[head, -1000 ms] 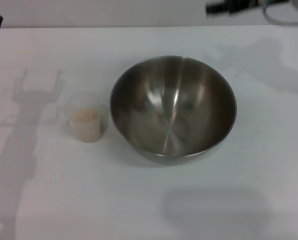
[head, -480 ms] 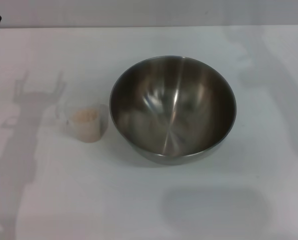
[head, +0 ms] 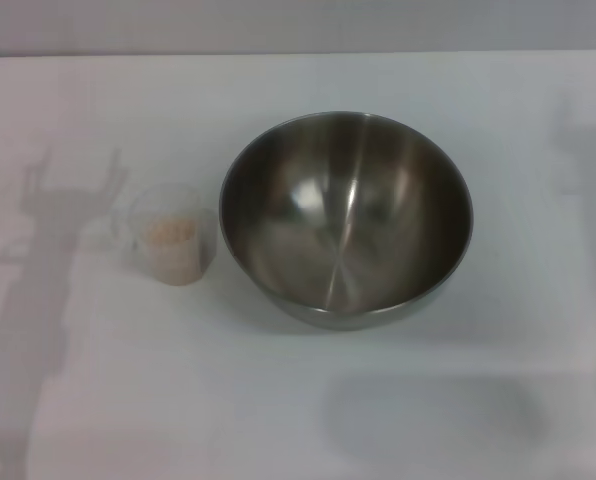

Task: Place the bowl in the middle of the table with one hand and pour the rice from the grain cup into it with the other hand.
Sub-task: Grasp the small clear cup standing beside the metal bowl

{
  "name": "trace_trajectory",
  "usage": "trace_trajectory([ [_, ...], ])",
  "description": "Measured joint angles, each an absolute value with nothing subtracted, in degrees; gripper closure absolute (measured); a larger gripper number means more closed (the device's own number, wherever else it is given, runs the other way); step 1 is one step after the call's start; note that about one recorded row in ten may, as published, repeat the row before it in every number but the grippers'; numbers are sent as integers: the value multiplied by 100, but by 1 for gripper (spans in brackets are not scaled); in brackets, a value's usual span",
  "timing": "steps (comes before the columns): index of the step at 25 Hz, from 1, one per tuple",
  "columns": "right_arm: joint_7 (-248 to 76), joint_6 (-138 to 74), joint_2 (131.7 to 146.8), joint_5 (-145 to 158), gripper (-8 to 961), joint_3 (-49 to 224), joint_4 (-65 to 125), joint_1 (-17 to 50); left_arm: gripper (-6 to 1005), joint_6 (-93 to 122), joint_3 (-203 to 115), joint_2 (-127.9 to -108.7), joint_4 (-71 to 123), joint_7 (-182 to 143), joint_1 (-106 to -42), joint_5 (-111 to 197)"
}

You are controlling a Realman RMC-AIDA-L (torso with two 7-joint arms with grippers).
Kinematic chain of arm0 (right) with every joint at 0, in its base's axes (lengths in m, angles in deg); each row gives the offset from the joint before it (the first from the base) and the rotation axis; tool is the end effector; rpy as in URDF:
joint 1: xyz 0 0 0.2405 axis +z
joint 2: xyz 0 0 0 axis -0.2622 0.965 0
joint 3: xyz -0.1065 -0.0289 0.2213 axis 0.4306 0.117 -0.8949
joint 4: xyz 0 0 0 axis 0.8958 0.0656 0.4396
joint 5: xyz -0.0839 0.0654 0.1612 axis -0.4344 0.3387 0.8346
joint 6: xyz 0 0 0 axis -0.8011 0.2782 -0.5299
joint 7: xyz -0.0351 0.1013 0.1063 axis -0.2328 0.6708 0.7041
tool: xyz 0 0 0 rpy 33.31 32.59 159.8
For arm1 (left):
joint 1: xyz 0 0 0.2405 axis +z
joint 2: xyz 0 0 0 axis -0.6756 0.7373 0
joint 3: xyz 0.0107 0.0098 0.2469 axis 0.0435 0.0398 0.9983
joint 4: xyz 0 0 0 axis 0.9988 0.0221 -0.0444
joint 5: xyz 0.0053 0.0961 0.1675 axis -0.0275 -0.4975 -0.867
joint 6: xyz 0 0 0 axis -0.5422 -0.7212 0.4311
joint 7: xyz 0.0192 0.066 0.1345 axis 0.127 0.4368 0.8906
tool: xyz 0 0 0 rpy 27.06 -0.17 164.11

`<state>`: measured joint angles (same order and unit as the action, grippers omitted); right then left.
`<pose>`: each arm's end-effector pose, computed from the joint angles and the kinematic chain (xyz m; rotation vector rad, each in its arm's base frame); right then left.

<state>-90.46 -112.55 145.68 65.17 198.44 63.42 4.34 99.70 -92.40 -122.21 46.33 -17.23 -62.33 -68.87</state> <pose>0.2000 0.3148 0.0711 -1.1292 0.1359 1.2488 -0.2568 0.2911 0.0371 -1.3321 -0.1755 -0.9915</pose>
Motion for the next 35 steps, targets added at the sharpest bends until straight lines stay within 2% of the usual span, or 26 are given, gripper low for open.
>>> trace_trajectory([
  [2, -7396, -11465, 14529, 6332, 399, 19556, 5710, 392, 166, 9970, -9240, -12221, 4633, -1723, -6233, -6887],
  [3, -6176, -11438, 14457, 5937, 399, 19192, 5087, 375, 167, 9972, -9129, -12218, 4629, -1724, -6128, -6887],
  [5, -5731, -11435, 14414, 5682, 399, 19030, 4824, 374, 169, 9962, -8720, -12212, 4575, -1726, -5995, -6889],
  [8, -4726, -11550, 14232, 4872, 399, 18523, 3947, 373, 171, 9895, -8444, -12229, 4533, -1691, -5806, -6888],
  [22, -4850, -11509, 14038, 4754, 400, 18285, 3068, 484, 185, 9173, -7480, -12238, 4534, -1701, -5127, -6879],
  [28, -4909, -11247, 13980, 4751, 400, 18285, 3062, 648, 190, 8248, -7295, -12247, 4599, -1677, -5185, -6881],
  [35, -4912, -11203, 13979, 4749, 400, 18286, 3043, 685, 197, 7861, -7313, -12247, 4561, -1672, -5329, -6862],
])
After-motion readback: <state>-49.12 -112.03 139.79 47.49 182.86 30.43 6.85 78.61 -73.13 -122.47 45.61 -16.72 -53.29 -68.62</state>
